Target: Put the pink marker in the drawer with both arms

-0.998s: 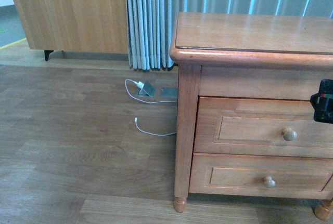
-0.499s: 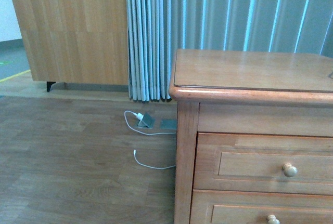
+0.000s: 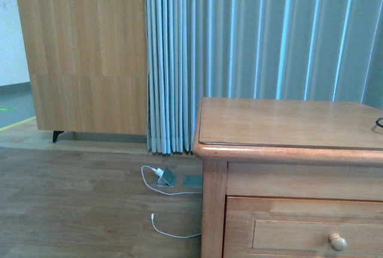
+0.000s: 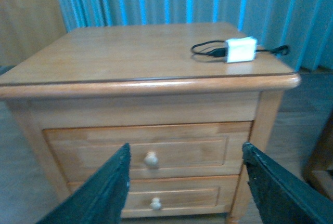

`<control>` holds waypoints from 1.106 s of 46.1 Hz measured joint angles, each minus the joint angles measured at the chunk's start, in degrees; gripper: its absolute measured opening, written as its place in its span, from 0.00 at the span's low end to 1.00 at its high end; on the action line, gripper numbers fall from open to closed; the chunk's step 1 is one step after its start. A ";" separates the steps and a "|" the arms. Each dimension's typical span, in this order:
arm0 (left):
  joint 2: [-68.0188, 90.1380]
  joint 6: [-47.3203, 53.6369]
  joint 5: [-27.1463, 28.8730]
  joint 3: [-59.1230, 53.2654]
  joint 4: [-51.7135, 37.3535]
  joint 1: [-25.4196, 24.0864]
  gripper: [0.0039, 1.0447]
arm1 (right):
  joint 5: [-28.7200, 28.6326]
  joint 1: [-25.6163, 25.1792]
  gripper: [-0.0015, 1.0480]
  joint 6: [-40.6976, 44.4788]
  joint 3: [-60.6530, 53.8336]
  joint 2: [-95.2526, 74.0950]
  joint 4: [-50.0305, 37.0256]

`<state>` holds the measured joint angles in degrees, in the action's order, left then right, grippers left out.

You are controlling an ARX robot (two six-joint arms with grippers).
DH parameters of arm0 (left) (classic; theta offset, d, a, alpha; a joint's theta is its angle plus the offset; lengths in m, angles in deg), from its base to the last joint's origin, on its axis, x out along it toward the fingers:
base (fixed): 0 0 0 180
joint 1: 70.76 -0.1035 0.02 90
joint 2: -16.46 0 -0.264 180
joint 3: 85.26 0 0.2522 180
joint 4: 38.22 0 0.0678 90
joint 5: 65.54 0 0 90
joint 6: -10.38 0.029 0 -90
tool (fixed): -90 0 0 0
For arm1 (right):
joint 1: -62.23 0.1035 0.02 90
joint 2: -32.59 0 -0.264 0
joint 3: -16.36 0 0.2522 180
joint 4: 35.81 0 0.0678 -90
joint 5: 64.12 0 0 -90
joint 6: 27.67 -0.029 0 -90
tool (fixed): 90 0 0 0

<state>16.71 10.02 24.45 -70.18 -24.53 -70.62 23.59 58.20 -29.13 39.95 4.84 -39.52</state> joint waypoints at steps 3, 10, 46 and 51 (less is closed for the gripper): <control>0.00 0.00 0.00 0.00 0.00 0.00 0.94 | 1.88 2.67 0.50 0.37 -1.16 1.55 -0.22; 0.00 0.00 0.02 0.00 0.00 0.00 0.94 | 2.10 3.80 0.26 1.03 -3.61 4.09 0.37; 0.00 0.02 0.02 0.00 0.04 0.00 0.94 | 2.25 3.87 0.02 1.29 -9.53 17.03 6.58; 0.00 0.04 0.00 0.00 0.04 0.00 0.94 | 2.23 3.87 0.02 1.29 -9.49 22.27 13.40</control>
<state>16.71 10.06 24.45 -70.18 -24.49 -70.62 25.82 62.07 -27.84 30.46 27.12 -26.12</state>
